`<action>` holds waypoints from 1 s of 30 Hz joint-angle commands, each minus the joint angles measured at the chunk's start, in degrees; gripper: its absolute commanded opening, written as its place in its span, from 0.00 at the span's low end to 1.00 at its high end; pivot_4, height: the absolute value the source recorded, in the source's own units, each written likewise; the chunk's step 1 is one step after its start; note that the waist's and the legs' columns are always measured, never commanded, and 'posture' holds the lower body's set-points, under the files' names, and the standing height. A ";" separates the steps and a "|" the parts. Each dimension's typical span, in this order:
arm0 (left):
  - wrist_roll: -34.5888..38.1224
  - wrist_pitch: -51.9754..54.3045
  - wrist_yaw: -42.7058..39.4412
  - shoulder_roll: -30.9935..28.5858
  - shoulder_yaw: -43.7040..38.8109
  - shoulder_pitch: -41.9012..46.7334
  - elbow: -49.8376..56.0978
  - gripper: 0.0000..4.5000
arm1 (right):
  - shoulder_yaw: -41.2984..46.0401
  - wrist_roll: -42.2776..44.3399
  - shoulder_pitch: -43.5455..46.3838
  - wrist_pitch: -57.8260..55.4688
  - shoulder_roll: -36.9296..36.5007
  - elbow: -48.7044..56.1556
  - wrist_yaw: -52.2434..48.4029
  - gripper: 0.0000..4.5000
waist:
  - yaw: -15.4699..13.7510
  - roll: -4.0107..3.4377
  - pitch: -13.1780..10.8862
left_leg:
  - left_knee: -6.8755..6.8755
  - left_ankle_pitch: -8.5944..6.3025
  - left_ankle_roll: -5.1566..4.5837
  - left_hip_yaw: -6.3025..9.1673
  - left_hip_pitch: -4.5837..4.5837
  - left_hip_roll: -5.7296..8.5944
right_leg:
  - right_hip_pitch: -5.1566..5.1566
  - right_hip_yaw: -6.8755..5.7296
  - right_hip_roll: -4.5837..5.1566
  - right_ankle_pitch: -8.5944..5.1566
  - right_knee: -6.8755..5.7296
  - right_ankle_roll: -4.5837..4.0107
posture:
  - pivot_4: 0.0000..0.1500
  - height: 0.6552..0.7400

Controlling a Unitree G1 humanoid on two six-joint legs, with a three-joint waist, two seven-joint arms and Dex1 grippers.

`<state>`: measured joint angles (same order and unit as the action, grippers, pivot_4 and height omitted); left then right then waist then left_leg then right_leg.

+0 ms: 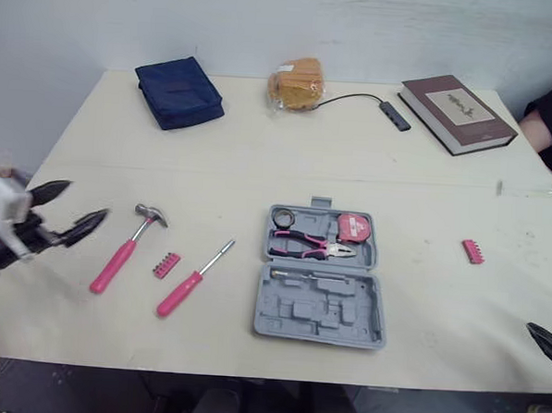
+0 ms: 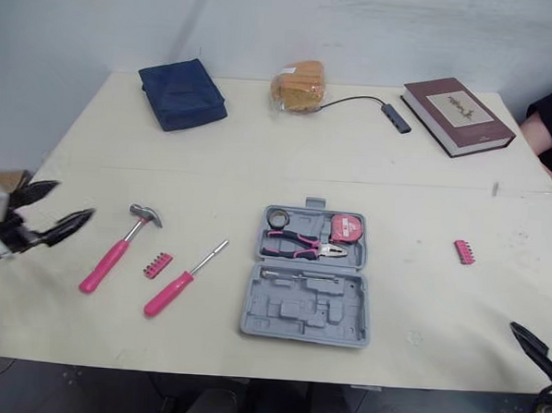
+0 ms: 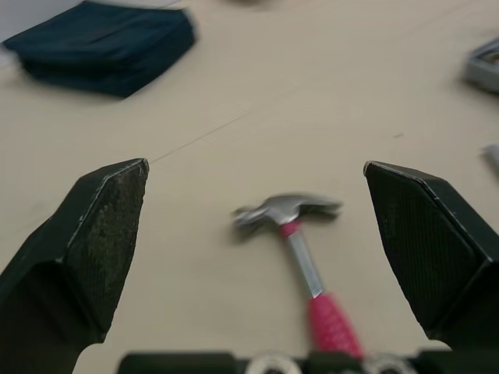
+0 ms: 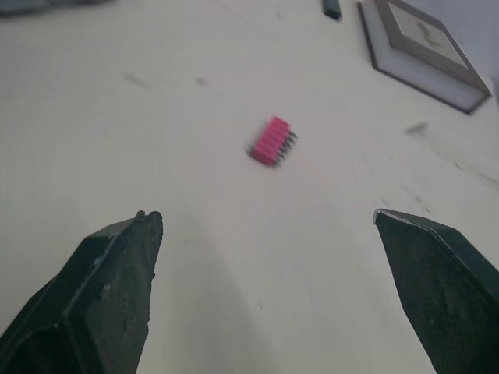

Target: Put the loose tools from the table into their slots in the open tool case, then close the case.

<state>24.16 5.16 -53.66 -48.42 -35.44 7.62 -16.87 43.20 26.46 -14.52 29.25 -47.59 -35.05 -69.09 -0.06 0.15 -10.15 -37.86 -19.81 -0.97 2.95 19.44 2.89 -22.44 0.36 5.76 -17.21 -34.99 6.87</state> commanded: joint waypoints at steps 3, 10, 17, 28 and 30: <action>-1.88 -5.71 5.27 -5.50 -10.17 -7.50 -14.25 1.00 | 2.91 0.25 -0.55 5.15 -3.15 -10.24 1.03 1.00 | 0.54 -0.01 -0.01 | 0.31 -0.05 -0.06 -0.16 -0.22 -0.03 | -0.02 0.08 0.00 -0.04 0.02 -0.13 | 1.00 1.00; -1.11 -5.95 5.86 -2.43 -7.61 -8.99 -8.91 1.00 | -0.60 1.10 3.35 4.90 -2.52 -8.53 -1.20 1.00 | 0.43 -0.03 0.00 | 0.55 0.07 0.09 -0.16 -0.30 -0.20 | -0.02 0.05 -0.09 0.04 0.09 -0.30 | 1.00 1.00; 0.69 -1.19 6.06 0.11 -4.53 -9.84 3.14 1.00 | -6.84 3.47 7.57 -1.33 0.42 3.24 -2.58 1.00 | 0.30 -0.03 0.00 | 0.61 0.05 0.15 -0.14 -0.25 -0.28 | -0.07 0.03 -0.17 0.04 0.15 -0.31 | 1.00 1.00; 3.48 40.36 19.47 -4.44 3.88 -11.45 25.67 1.00 | -21.61 7.42 13.49 -14.46 8.67 32.37 0.62 1.00 | 0.26 -0.08 -0.04 | 0.61 0.06 0.23 -0.08 -0.23 -0.34 | -0.13 0.05 -0.26 0.02 0.06 -0.35 | 1.00 1.00; 1.99 41.70 21.61 -4.33 5.09 -10.50 26.11 1.00 | -23.34 8.59 13.72 -17.21 8.69 35.10 -0.14 1.00 | 0.16 -0.08 -0.04 | 0.62 0.08 0.26 -0.07 -0.22 -0.34 | -0.17 0.04 -0.27 0.01 0.02 -0.37 | 1.00 1.00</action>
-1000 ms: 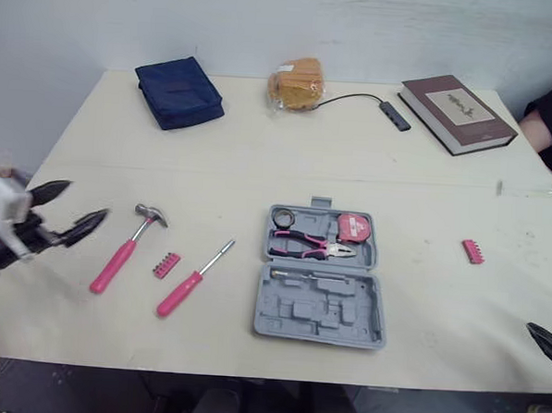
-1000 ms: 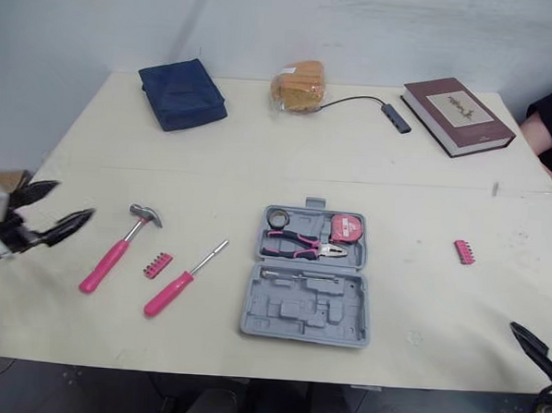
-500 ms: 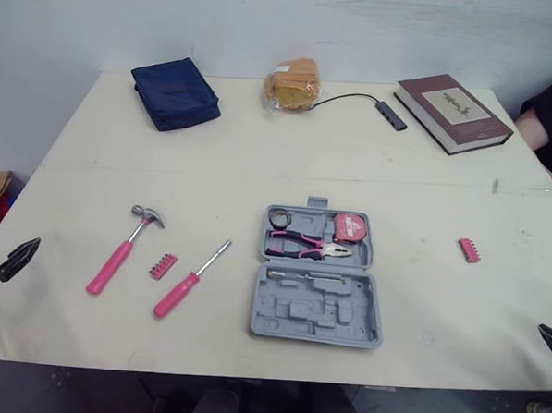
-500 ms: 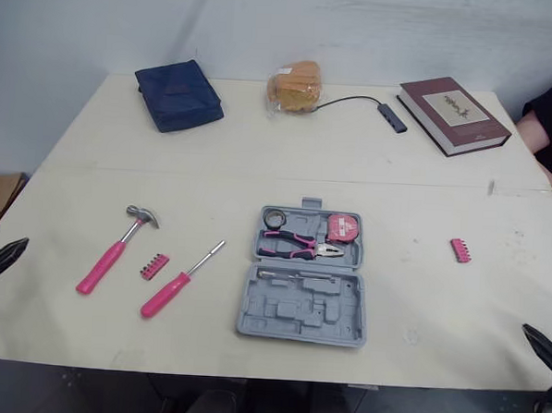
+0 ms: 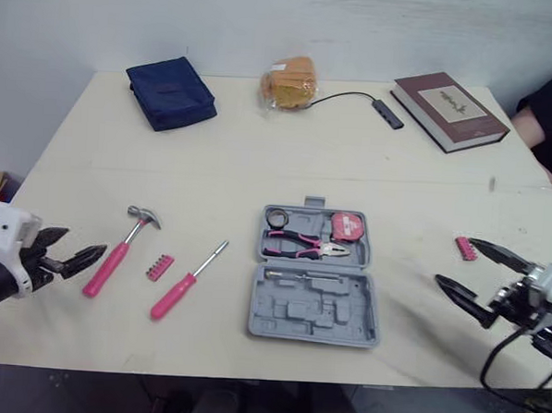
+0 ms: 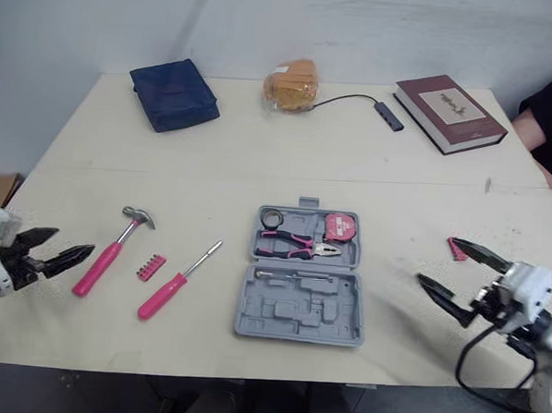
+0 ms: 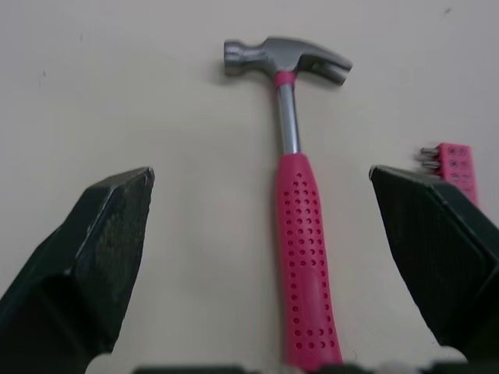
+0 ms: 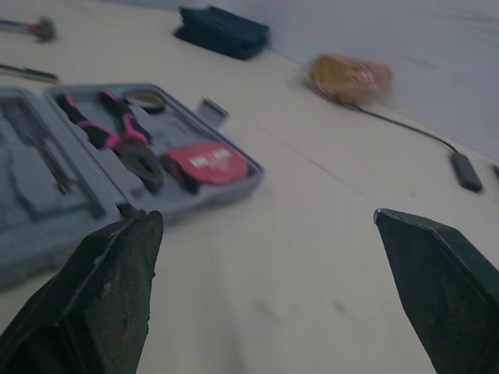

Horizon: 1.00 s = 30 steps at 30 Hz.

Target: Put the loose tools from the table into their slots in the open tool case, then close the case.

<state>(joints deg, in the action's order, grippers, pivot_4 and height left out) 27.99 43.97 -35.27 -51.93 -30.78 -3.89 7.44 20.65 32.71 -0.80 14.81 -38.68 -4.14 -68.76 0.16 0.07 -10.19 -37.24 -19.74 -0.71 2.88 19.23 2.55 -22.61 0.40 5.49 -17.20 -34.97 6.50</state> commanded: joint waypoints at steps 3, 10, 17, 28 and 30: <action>-3.64 2.66 4.71 0.55 3.51 2.61 0.64 1.00 | -4.08 2.85 1.78 -3.71 0.52 7.82 -1.91 1.00 | -0.18 0.00 -0.01 | 0.01 0.18 0.33 0.02 0.07 0.01 | -0.04 -0.04 0.00 0.00 0.05 -0.01 | 1.00 1.00; -6.75 1.41 2.69 1.80 11.15 4.72 -5.13 0.88 | -9.19 4.33 1.25 -8.08 1.82 15.16 -2.63 1.00 | -0.15 0.02 -0.01 | 0.04 0.16 0.41 0.04 0.13 -0.02 | -0.08 -0.08 -0.04 -0.01 0.11 -0.02 | 1.00 1.00; -6.21 0.44 -0.10 1.91 10.57 3.18 -5.29 0.20 | -8.01 2.63 0.58 -8.05 1.93 15.55 -0.04 1.00 | 0.05 -0.01 0.00 | 0.07 0.15 0.39 -0.01 0.01 -0.05 | -0.06 -0.02 -0.04 -0.05 0.00 -0.09 | 1.00 1.00; 0.63 -24.76 -13.35 5.56 7.21 11.64 6.00 0.12 | -6.43 2.21 -0.70 -9.18 -0.45 14.12 -0.55 1.00 | -1.20 0.29 -0.15 | -0.18 0.17 0.50 0.16 0.46 -0.07 | -0.21 -0.23 -0.03 -0.04 0.15 -0.09 | 1.00 1.00; 0.12 -25.39 -16.82 4.23 10.74 12.37 7.67 0.12 | -6.58 1.79 -0.88 -9.34 -1.26 14.14 -1.40 1.00 | -1.29 0.19 -0.10 | -0.18 0.13 0.48 0.15 0.49 -0.06 | -0.20 -0.22 -0.04 -0.02 0.29 -0.06 | 1.00 1.00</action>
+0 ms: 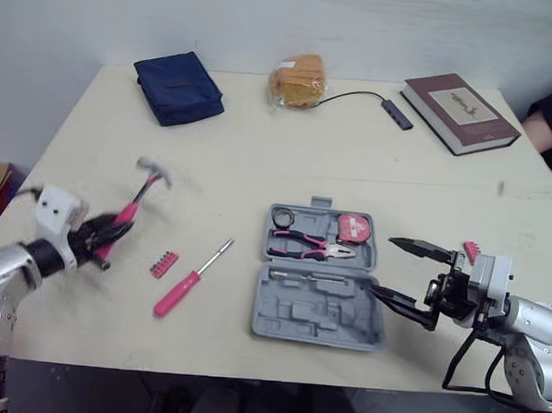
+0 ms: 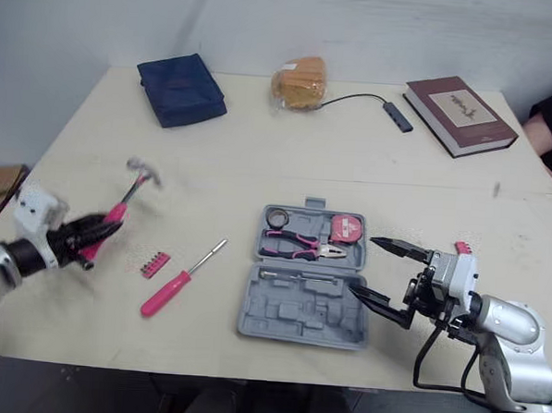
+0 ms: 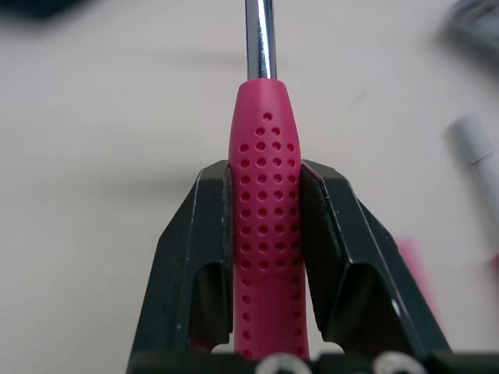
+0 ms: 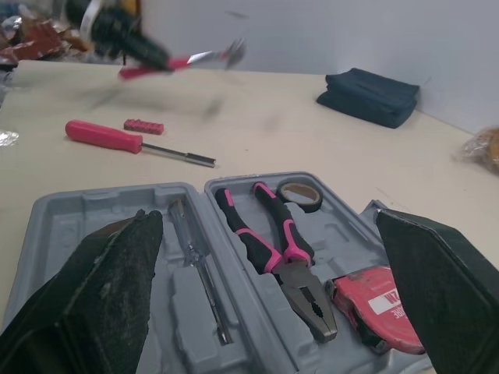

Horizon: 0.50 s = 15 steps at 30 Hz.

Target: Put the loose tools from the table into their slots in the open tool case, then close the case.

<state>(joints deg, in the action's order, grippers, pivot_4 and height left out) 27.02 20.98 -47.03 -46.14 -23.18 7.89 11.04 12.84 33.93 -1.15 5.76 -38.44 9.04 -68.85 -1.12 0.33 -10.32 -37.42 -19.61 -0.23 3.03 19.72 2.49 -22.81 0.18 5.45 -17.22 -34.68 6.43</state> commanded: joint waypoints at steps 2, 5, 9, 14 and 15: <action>1.31 -3.03 -8.20 -1.92 7.02 2.73 5.75 0.12 | 1.70 0.17 -0.65 -0.19 -1.96 0.97 -1.35 1.00 | -0.01 -0.19 0.05 | 0.06 -0.01 -0.01 -0.02 0.00 0.00 | 0.00 0.00 -0.02 0.00 0.09 0.01 | 1.00 1.00; -0.76 -4.19 -13.00 -3.59 13.88 5.91 7.56 0.12 | 2.75 -0.45 -1.16 -0.10 -3.49 0.60 -1.79 1.00 | 0.27 -0.18 0.02 | 0.10 0.00 -0.01 -0.03 0.04 -0.07 | -0.03 -0.02 -0.13 0.00 0.15 0.01 | 1.00 1.00; -5.93 -1.81 -18.35 0.11 30.28 17.69 7.12 0.12 | 7.46 -1.64 -2.69 0.49 -6.78 -2.35 -2.06 1.00 | -0.43 -0.19 0.00 | 0.04 0.00 -0.02 -0.05 0.09 -0.05 | -0.07 -0.01 -0.14 0.01 0.09 0.02 | 1.00 1.00; -9.79 6.03 -20.63 4.65 42.66 26.70 7.07 0.12 | 11.92 -1.57 -8.02 0.32 -8.10 -2.52 -2.44 1.00 | -0.16 -0.19 -0.01 | -0.51 0.03 -0.25 0.07 0.51 0.14 | -0.14 -0.03 -0.09 0.16 0.01 0.28 | 1.00 1.00; -10.69 7.34 -20.06 5.73 44.36 27.89 7.20 0.12 | 12.59 -1.33 -9.24 0.17 -8.02 -2.01 -2.39 1.00 | -0.18 -0.19 -0.01 | -0.51 0.03 -0.26 0.02 0.50 0.13 | -0.15 0.02 -0.12 0.16 0.01 0.28 | 1.00 1.00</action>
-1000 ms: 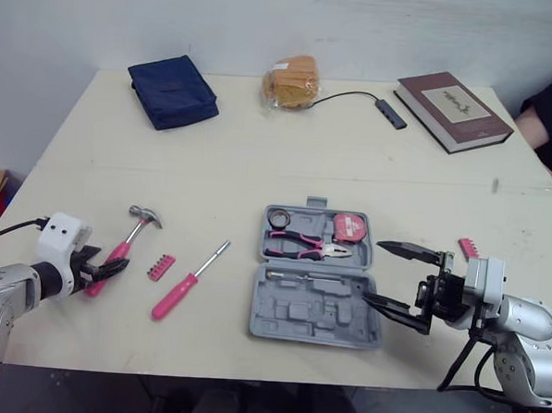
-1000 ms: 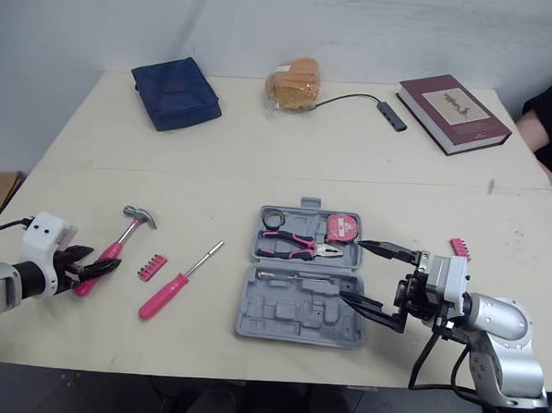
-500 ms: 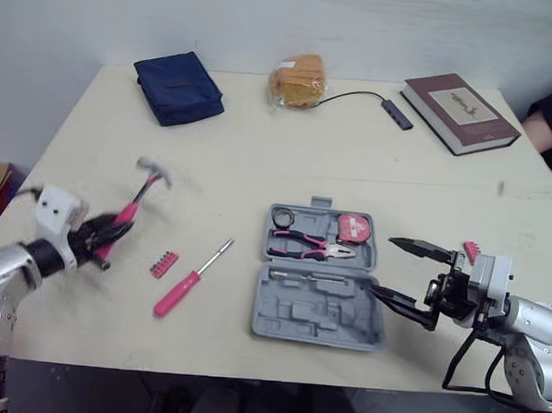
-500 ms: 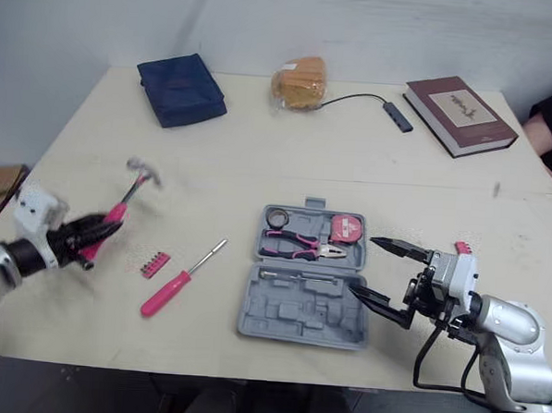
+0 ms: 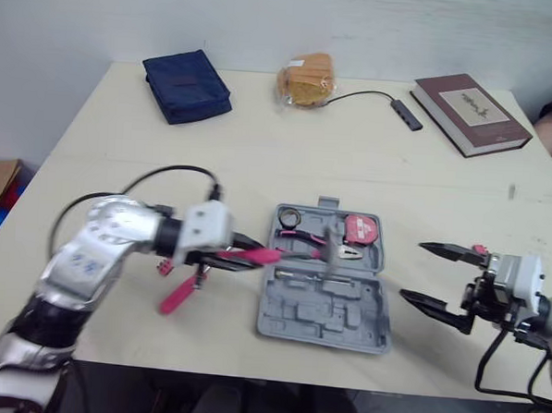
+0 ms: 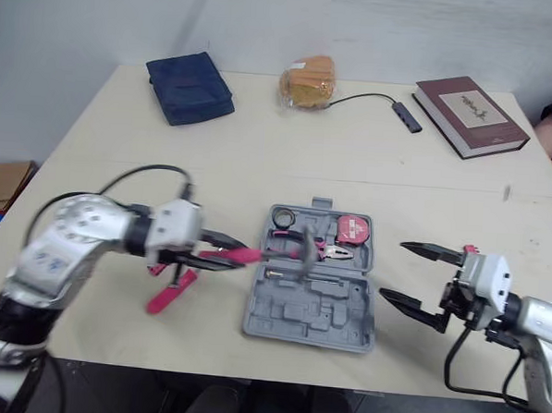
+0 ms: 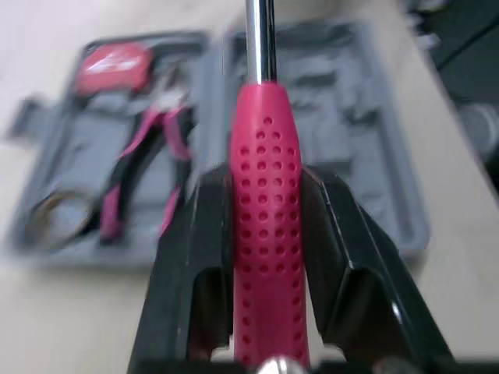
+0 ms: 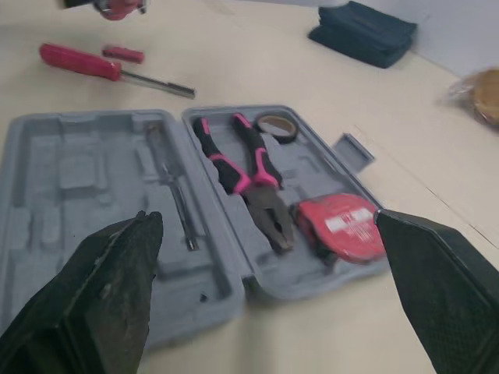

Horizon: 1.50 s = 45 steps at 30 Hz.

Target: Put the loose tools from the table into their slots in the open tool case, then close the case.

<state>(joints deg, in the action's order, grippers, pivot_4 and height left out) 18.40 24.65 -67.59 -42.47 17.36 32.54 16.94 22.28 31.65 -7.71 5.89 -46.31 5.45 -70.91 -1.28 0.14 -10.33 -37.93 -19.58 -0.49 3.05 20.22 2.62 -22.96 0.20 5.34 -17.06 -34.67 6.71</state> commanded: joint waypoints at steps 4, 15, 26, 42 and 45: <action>-7.73 9.65 4.73 9.10 12.03 7.35 -0.67 0.12 | 4.50 0.79 -7.68 0.32 1.74 4.79 1.81 1.00 | -0.07 0.04 -0.02 | -0.09 0.01 -0.06 -0.13 0.01 0.02 | -0.04 0.11 -0.02 0.02 -0.13 0.05 | 1.00 1.00; -15.53 17.45 8.05 15.14 19.10 12.45 -4.40 0.12 | 6.04 0.86 -15.63 0.02 5.44 12.05 6.37 1.00 | -0.13 0.06 -0.04 | -0.18 0.07 -0.03 -0.14 0.00 0.06 | -0.12 0.19 -0.01 0.04 -0.34 0.09 | 1.00 1.00; -17.77 19.01 7.47 14.90 20.77 13.92 -5.44 0.12 | 5.38 0.42 -15.29 0.79 6.00 11.44 6.92 1.00 | -0.12 0.06 -0.04 | -0.19 0.07 -0.03 -0.13 -0.02 0.06 | -0.12 0.20 -0.01 0.04 -0.36 0.08 | 1.00 1.00; -4.29 -5.87 1.52 21.57 6.39 7.16 -9.51 0.45 | 4.67 -0.43 -13.23 1.83 6.19 8.58 6.04 1.00 | -0.16 0.02 -0.02 | -0.25 0.08 -0.02 -0.14 -0.01 0.07 | -0.12 0.16 0.04 0.04 -0.36 0.08 | 1.00 1.00; -6.23 -11.57 2.04 22.14 6.38 4.73 -13.57 0.15 | 4.51 -0.63 -12.97 2.19 6.34 8.00 5.94 1.00 | -0.10 0.03 -0.02 | -0.25 0.10 0.01 -0.15 -0.03 0.05 | -0.12 0.15 0.01 0.04 -0.37 0.08 | 1.00 1.00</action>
<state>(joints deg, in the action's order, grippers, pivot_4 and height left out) 12.84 16.73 -65.91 -20.53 24.77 37.63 4.68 26.75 30.96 -20.86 6.91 -40.27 13.09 -64.77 -1.38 0.17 -10.35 -38.19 -19.49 -0.49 2.87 20.17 2.68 -23.08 0.36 5.34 -17.02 -35.08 6.80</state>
